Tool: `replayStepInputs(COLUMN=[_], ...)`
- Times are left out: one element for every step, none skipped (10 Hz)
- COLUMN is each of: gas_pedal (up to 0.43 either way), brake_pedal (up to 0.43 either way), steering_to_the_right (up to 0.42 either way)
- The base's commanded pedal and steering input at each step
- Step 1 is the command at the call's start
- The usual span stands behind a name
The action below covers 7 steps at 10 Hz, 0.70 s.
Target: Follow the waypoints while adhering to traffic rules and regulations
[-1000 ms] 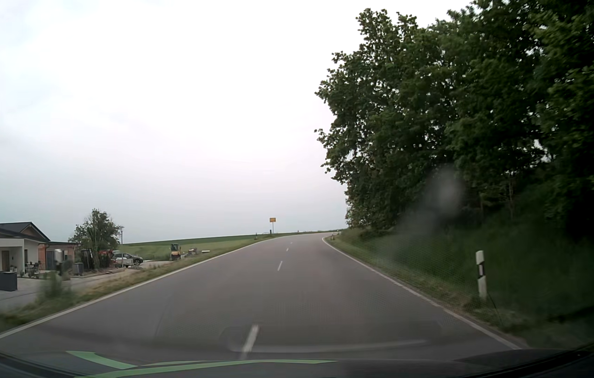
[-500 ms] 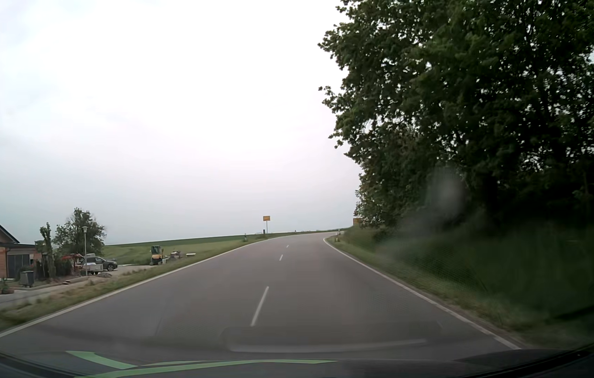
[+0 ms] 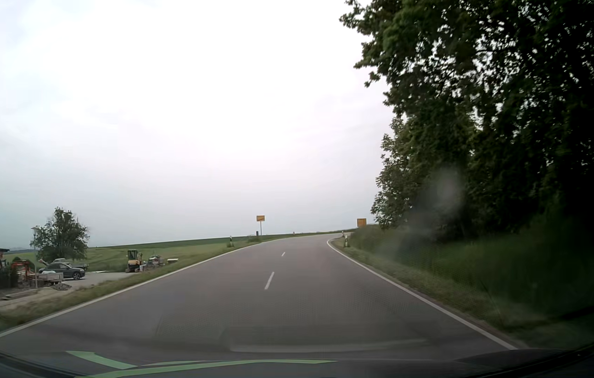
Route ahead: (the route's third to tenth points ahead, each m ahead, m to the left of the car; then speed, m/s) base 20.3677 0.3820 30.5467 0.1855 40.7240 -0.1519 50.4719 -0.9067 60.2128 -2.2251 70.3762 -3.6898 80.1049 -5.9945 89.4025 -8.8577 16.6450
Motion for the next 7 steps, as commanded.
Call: replayStepInputs(gas_pedal=[0.248, 0.248, 0.248, 0.248, 0.248, 0.240, 0.228], brake_pedal=[0.000, 0.000, 0.000, 0.000, 0.000, 0.000, 0.000], steering_to_the_right=[0.001, 0.001, 0.002, 0.002, 0.003, 0.003, 0.003])
